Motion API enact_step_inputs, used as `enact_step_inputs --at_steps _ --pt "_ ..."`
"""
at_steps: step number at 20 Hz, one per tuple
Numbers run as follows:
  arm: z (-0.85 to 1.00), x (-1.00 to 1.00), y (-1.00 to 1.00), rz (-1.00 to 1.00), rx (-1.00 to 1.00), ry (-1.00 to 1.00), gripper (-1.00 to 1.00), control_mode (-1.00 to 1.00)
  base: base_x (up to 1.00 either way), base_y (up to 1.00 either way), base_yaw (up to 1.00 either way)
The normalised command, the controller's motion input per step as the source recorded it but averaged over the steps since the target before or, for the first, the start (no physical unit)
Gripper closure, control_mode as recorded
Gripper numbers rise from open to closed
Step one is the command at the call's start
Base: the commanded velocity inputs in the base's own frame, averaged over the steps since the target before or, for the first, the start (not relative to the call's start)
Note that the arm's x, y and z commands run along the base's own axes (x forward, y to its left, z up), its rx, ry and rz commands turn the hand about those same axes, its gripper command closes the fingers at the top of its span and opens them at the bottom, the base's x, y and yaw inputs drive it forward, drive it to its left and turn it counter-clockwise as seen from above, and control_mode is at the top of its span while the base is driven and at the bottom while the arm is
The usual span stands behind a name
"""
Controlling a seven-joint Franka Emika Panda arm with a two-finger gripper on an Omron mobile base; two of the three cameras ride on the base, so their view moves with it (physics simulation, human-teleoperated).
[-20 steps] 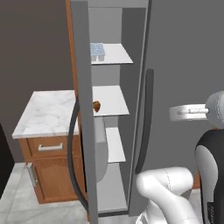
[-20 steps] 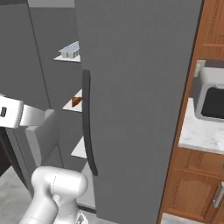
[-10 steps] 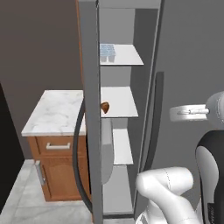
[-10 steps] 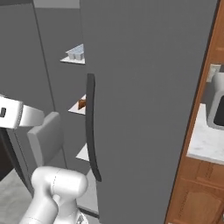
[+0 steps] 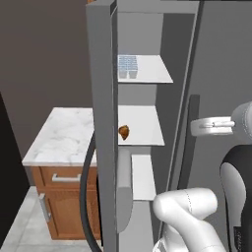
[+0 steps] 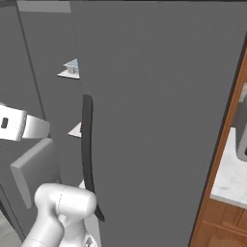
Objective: Open the freezer door, pick up the ice cube tray from the freezer, and place it on the dining counter.
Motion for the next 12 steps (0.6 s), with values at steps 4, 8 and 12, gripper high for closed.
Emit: enact_step_inputs --at_steps 4,8,12 --pt "0.0 0.0 0.0 0.0 0.0 0.0 -1.0 1.0 0.37 0.0 0.13" --pt "0.0 0.0 0.0 0.0 0.0 0.0 -1.0 1.0 0.36 0.06 0.12" --pt "0.0 0.0 0.0 0.0 0.0 0.0 -1.0 1.0 0.32 0.27 0.07"
